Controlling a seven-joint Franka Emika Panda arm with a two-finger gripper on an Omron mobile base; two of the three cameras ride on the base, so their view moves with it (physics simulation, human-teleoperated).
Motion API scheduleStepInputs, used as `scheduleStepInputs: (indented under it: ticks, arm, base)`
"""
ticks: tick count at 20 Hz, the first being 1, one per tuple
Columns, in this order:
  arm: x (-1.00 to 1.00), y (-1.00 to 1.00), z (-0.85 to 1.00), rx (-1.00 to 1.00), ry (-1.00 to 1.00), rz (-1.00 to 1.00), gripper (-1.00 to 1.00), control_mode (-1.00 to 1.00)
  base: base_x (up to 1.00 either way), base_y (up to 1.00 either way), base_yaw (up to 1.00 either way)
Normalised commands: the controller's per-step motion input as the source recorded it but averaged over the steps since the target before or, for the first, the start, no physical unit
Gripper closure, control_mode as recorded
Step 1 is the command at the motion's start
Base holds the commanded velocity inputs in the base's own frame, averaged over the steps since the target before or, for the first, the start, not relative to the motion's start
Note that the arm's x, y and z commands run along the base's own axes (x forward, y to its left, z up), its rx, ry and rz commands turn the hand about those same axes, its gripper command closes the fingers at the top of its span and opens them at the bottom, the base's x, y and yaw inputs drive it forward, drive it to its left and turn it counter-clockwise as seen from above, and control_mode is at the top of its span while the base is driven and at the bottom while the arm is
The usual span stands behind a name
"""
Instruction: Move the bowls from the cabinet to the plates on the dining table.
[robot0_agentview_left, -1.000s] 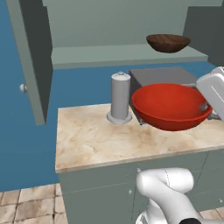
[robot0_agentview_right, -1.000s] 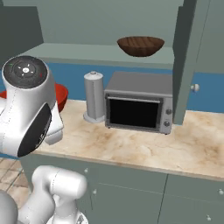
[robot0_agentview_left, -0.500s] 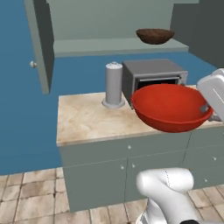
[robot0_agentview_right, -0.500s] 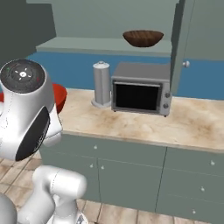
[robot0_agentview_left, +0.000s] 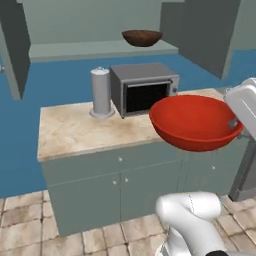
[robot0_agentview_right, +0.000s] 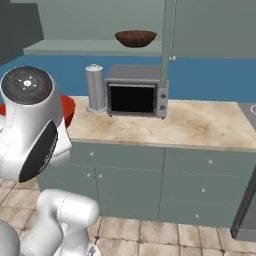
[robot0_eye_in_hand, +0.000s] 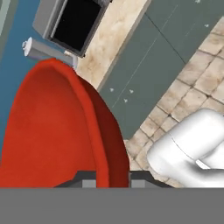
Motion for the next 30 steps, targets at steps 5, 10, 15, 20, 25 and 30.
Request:
scheduleStepInputs:
  ticks: [5, 10, 15, 20, 25, 30]
  arm:
    - [0.0, 0.0, 0.0, 0.0, 0.0, 0.0, 1.0, 1.0]
    - [0.0, 0.0, 0.0, 0.0, 0.0, 0.0, 1.0, 1.0]
    - [0.0, 0.0, 0.0, 0.0, 0.0, 0.0, 1.0, 1.0]
    - [0.0, 0.0, 0.0, 0.0, 0.0, 0.0, 1.0, 1.0]
    - [0.0, 0.0, 0.0, 0.0, 0.0, 0.0, 1.0, 1.0]
    - [0.0, 0.0, 0.0, 0.0, 0.0, 0.0, 1.0, 1.0]
  base:
    - [0.0, -0.43, -0.72]
    - [0.11, -0.39, -0.81]
    - [0.11, -0.39, -0.78]
    - [0.21, -0.33, -0.71]
    - [0.22, -0.31, -0.69]
    - [0.12, -0.13, -0.66]
